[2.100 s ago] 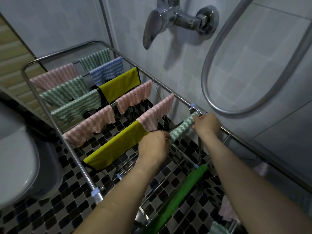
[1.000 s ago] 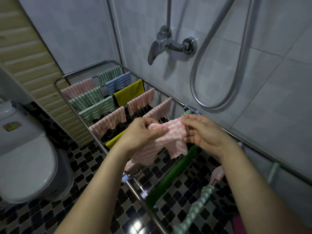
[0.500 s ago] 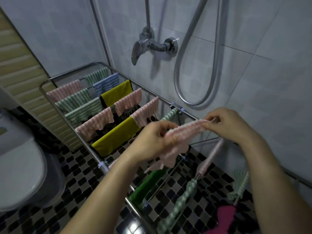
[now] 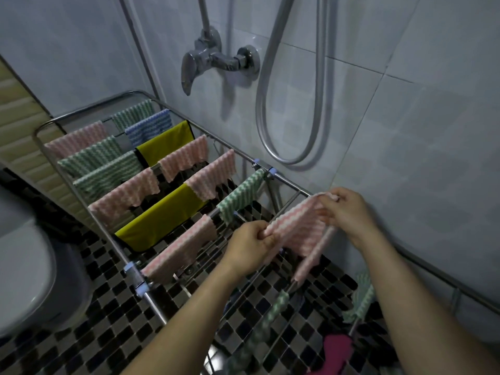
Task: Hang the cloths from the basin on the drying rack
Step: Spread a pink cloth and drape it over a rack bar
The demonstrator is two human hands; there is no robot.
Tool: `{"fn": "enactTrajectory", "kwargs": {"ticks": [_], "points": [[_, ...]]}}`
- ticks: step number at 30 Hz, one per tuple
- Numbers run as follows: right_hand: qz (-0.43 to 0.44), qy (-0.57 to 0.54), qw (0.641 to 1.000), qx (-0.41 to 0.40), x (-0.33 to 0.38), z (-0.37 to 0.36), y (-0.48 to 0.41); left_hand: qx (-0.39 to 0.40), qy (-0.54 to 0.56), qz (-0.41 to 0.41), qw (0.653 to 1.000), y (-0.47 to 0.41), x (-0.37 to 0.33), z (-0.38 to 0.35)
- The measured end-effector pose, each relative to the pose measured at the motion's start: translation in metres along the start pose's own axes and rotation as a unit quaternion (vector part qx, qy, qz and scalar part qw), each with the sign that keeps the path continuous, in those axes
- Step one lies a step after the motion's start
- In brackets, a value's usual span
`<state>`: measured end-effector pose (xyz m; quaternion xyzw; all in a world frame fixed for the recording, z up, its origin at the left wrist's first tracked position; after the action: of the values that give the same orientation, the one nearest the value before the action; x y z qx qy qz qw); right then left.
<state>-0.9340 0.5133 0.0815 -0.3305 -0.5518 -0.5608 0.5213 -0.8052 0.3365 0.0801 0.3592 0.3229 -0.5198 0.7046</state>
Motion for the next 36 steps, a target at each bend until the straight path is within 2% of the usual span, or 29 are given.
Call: {"fn": "enactTrajectory", "kwargs": {"ticks": [3,8,11,13,16,19,22,24,26,28,30,34,36], "points": [[0.037,0.070,0.997,-0.026,0.005,0.006,-0.016,-0.004,0.055,0.024,0.998,-0.006,0.004,-0.004],[0.068,0.172,0.982,0.048,0.024,-0.003,-0.029,-0.022,0.118,0.050,0.992,-0.019,0.015,-0.003],[0.088,0.234,0.968,0.013,0.031,-0.011,-0.043,-0.030,0.211,0.070,0.975,-0.026,0.022,0.000],[0.102,0.269,0.958,-0.008,0.038,-0.020,-0.051,-0.056,0.265,0.081,0.959,-0.029,0.027,0.006],[0.122,0.280,0.952,-0.007,0.046,-0.043,-0.060,-0.122,0.278,0.112,0.946,-0.041,0.046,0.019],[0.119,0.273,0.954,-0.019,0.033,-0.061,-0.071,-0.166,0.211,0.174,0.948,-0.051,0.073,0.026],[0.092,0.347,0.931,-0.070,0.011,-0.055,-0.066,-0.107,0.060,0.186,0.975,-0.049,0.082,0.020],[0.036,0.371,0.925,-0.070,-0.012,-0.049,-0.062,-0.073,0.007,0.178,0.981,-0.046,0.084,0.013],[-0.032,0.310,0.949,-0.045,-0.034,-0.048,-0.061,-0.055,-0.044,0.161,0.984,-0.043,0.081,0.010],[-0.085,0.200,0.975,-0.034,-0.052,-0.051,-0.065,-0.040,-0.074,0.148,0.986,-0.041,0.076,0.007],[-0.117,0.140,0.983,-0.025,-0.060,-0.057,-0.065,-0.038,-0.095,0.137,0.985,-0.040,0.072,0.006],[-0.112,0.083,0.990,-0.036,-0.060,-0.062,-0.066,-0.040,-0.112,0.121,0.986,-0.041,0.065,0.008],[-0.102,0.111,0.987,-0.047,-0.059,-0.063,-0.068,-0.052,-0.084,0.128,0.987,-0.042,0.065,0.008]]}}
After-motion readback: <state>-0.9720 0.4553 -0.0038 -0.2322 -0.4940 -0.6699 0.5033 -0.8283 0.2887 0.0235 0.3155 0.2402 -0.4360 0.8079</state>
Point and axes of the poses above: each hand's wrist, its own y-axis away from the middle knuckle, its own z-axis out of the back of the hand, x = y × z, the point moved 6 cm from there along -y, towards the middle knuckle, and after that the axes turned 2 degrees about -z, right-handed, at the moved point
